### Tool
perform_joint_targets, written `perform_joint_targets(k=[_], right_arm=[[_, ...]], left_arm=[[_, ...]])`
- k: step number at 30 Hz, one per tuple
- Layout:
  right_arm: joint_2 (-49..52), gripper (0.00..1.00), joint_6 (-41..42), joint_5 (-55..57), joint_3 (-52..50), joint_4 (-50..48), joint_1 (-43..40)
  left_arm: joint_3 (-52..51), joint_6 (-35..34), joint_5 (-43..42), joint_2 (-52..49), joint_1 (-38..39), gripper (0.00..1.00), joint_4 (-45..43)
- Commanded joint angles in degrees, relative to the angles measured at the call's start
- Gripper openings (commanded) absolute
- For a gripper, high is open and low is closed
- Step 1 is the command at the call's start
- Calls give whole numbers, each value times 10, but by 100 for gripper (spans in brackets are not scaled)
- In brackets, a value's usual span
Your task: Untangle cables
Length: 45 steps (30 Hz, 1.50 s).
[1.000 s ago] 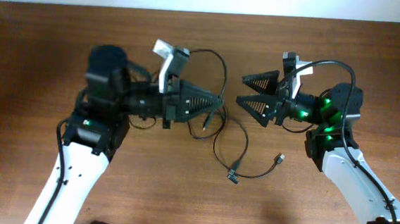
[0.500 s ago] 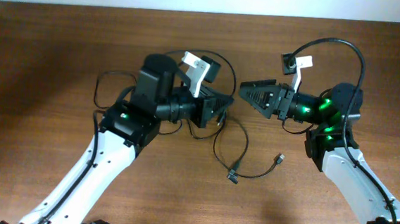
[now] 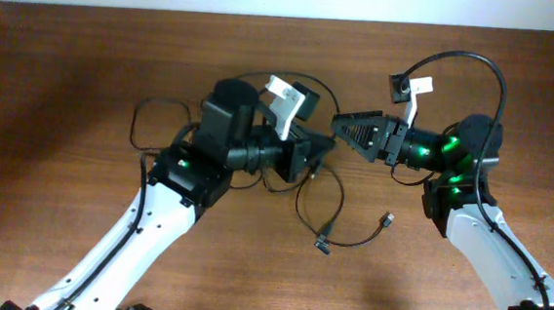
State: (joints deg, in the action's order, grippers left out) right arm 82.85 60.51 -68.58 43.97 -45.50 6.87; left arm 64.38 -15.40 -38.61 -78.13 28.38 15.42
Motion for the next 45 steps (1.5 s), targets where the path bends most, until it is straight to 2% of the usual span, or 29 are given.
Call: perform_joint_targets(k=[1,3,7,9,12,13,14,15,19,24,29,32,35,42,45], right_arm=[[1,67,-2,1,3,-4,3],[1,42,-2,1,3,-4,3],[1,9,-2,1,3,-4,3],[1,4,-2,1,3,-4,3],[1,4,-2,1,3,-4,3],[1,4,-2,1,3,-4,3],[1,4,-2,1,3,-4,3],[1,4,-2,1,3,-4,3],[1,4,1,-2,3,-13,-6],[1,4,42,-27,3,-61,-29],[1,4,52,-48,3,-71,-40],[1,4,63,-62,3,-71,-40],[1,4,64,-74,3,-71,-39],[1,4,81,-88,3,-84,-39],[1,4,151,-101,3,-178,-38]], left_arm=[[1,9,-9,-1,25,0,-3],[1,9,12,-1,31,0,-3],[1,9,31,-1,31,0,-2],[1,9,46,-1,31,0,-1],[1,9,90,-1,31,0,-1],[1,9,103,-1,31,27,1],[1,9,115,-1,31,73,5],[1,9,118,-1,31,99,8],[1,10,122,0,20,99,17],[1,9,180,10,-23,99,40],[1,9,288,11,-64,99,76],[1,9,377,11,-65,99,76],[1,10,419,9,-65,99,76],[1,107,477,-14,-65,99,61],[1,149,477,-50,-65,99,40]])
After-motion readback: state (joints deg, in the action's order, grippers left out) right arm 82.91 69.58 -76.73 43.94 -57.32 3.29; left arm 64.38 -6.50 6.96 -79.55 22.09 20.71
